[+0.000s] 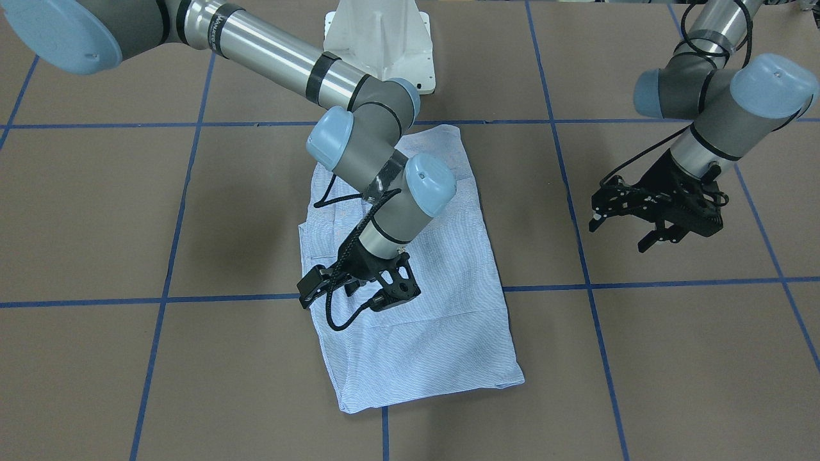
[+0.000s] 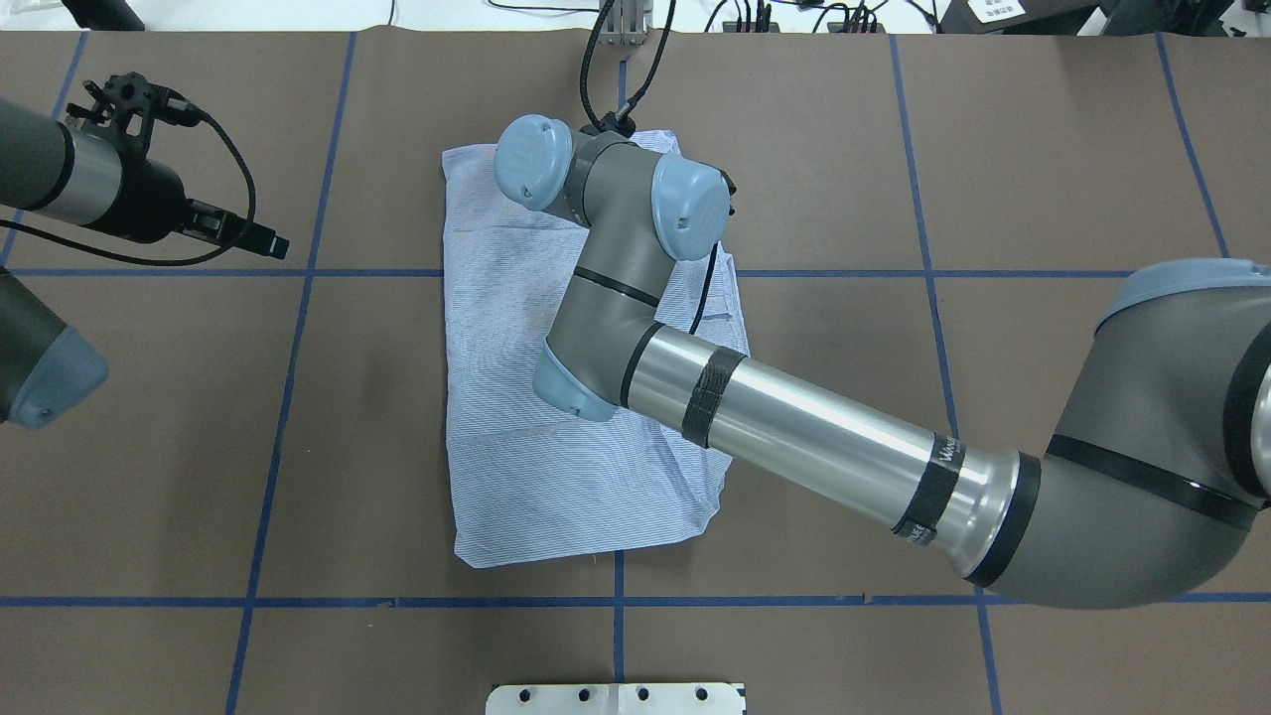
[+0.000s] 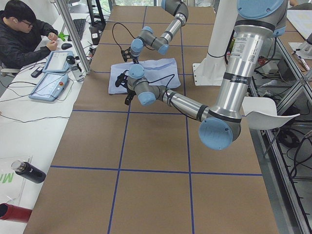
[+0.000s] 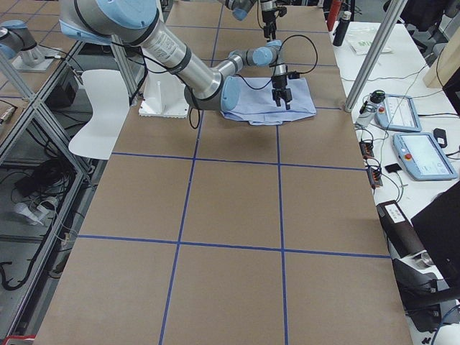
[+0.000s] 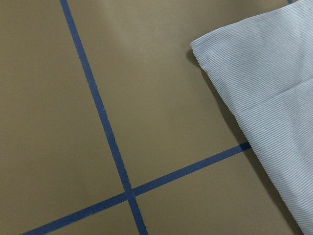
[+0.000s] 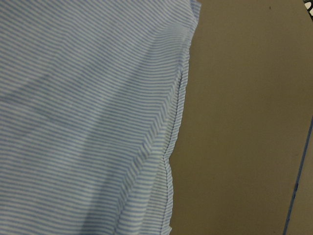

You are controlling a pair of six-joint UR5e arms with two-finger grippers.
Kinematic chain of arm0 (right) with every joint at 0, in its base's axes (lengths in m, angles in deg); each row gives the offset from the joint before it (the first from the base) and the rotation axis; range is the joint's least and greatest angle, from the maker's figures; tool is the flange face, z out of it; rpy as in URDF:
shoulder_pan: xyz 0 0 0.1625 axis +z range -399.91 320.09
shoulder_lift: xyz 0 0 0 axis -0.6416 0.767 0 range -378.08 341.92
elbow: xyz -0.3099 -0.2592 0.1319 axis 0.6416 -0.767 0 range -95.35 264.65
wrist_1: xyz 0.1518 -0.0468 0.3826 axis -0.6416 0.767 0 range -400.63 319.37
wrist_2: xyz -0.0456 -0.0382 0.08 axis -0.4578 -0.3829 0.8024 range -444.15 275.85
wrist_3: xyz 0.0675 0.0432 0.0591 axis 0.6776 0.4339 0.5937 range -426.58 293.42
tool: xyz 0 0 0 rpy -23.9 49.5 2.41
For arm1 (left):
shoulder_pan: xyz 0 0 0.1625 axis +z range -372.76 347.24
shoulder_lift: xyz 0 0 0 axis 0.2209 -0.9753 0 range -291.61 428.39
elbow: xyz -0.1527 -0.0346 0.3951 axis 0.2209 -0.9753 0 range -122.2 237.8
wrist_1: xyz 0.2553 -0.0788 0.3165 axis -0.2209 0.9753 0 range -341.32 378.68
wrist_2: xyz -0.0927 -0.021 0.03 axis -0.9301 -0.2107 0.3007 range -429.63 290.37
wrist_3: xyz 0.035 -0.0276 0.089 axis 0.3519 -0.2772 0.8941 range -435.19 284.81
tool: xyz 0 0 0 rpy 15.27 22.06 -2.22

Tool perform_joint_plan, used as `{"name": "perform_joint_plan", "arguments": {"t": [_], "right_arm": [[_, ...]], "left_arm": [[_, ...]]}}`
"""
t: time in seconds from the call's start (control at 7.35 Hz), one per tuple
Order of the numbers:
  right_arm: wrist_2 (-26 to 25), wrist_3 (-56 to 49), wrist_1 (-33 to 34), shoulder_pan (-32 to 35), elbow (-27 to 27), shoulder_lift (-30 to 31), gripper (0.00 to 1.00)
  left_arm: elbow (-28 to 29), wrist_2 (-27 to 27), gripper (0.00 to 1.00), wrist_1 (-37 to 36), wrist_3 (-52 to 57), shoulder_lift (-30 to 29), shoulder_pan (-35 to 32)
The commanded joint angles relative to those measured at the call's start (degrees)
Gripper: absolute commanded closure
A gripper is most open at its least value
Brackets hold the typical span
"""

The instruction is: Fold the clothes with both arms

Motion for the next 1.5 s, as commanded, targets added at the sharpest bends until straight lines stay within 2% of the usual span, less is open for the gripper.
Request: {"name": "perform_joint_plan", "arguments": {"t": [0.0, 0.27, 0.68, 0.82, 1.09, 1.36], "right_arm": [[0.0, 6.01, -5.98, 0.18, -0.28, 0.18, 0.0], [0.27, 11.83, -9.43, -0.08, -1.59, 0.62, 0.0], [0.35, 6.69, -8.04, -0.26, -3.36, 0.79, 0.0], [0.27, 3.09, -4.37, -0.26, -2.14, 0.71, 0.0], [0.09, -1.76, 2.76, -0.17, 3.9, 2.71, 0.0], [-0.17, -2.65, 2.96, -0.17, 9.19, 8.15, 0.0]], "left_arm": [[0.0, -0.07, 0.0, 0.0, 0.0, -0.06, -0.03], [0.09, -0.07, 0.0, 0.0, 0.0, -0.06, 0.06], [0.17, 0.02, 0.0, 0.0, 0.0, -0.15, 0.06], [0.17, 0.02, 0.0, 0.0, 0.0, -0.15, 0.15], [0.09, 0.02, 0.0, 0.0, -0.09, -0.15, 0.06], [0.09, 0.02, 0.0, 0.0, -0.09, -0.15, 0.06]]}}
